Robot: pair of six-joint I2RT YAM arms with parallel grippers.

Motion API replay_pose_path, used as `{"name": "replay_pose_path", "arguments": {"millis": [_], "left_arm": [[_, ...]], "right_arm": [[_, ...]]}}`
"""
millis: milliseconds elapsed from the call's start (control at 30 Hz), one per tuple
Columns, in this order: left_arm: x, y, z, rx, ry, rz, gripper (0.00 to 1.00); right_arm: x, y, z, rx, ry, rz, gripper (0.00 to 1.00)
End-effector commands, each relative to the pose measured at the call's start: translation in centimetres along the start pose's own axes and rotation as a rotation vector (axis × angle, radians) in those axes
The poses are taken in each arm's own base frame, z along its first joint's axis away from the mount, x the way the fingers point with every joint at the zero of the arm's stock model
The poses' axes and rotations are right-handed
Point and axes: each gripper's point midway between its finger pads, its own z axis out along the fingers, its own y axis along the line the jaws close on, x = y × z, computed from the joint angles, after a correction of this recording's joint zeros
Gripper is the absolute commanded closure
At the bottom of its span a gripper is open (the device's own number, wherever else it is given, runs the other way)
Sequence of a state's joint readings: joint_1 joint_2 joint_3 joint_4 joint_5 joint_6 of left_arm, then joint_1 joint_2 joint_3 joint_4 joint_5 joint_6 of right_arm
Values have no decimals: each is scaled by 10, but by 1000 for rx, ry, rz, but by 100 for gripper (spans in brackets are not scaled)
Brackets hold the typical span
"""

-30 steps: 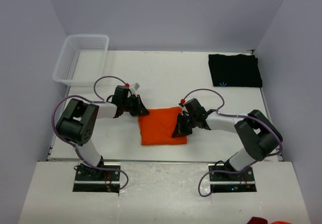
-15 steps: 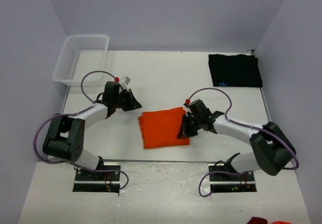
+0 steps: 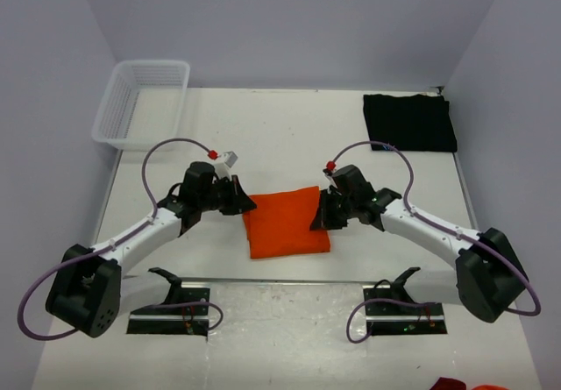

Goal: Fold and stack the t-shirts
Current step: Fold the long partially folded tshirt into a neat square, then smooth out wrinkles on the folded tshirt

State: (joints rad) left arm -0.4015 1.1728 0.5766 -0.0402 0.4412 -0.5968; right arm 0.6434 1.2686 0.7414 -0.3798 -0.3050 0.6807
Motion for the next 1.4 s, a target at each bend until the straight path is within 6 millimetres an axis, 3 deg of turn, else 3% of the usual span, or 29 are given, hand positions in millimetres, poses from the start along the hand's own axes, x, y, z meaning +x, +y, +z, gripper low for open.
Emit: {"name": "replay_pose_path", "arguments": {"millis": [0, 233, 367, 533, 633, 833, 867, 900, 967, 1100, 1267, 1367], "left_arm": [[20, -3, 3, 10, 36, -29, 100], [36, -1, 16, 59, 52, -48, 100], [52, 14, 28, 43, 86, -69, 100], [76, 33, 40, 11, 145, -115, 100], [79, 42, 39, -34, 145, -120, 100], [58, 48, 29, -137, 98, -72, 100], [55, 48, 28, -153, 95, -69, 100], [50, 50, 26, -171, 80, -61, 100], [42, 49, 24, -188, 68, -46, 100], [37, 49, 25, -208, 83, -41, 100], [34, 46, 29, -189, 87, -40, 100], [26, 41, 33, -163, 66, -25, 100]], "right_arm": [[10, -11, 9, 10, 6, 11, 100], [36, -29, 25, 0, 58, 47, 100], [59, -47, 33, 21, 95, 80, 100], [68, -54, 39, 26, 109, 118, 100], [68, -55, 40, 32, 104, 135, 100], [39, -39, 28, 37, 36, 80, 100], [41, -42, 23, 71, 50, 81, 100], [26, -35, 18, 77, 9, 59, 100], [18, -28, 2, 84, -18, 43, 100], [-6, 3, -28, 23, -92, -1, 100], [-5, 48, -44, -203, -76, -50, 100], [10, 65, -35, -355, 1, -77, 100]]}}
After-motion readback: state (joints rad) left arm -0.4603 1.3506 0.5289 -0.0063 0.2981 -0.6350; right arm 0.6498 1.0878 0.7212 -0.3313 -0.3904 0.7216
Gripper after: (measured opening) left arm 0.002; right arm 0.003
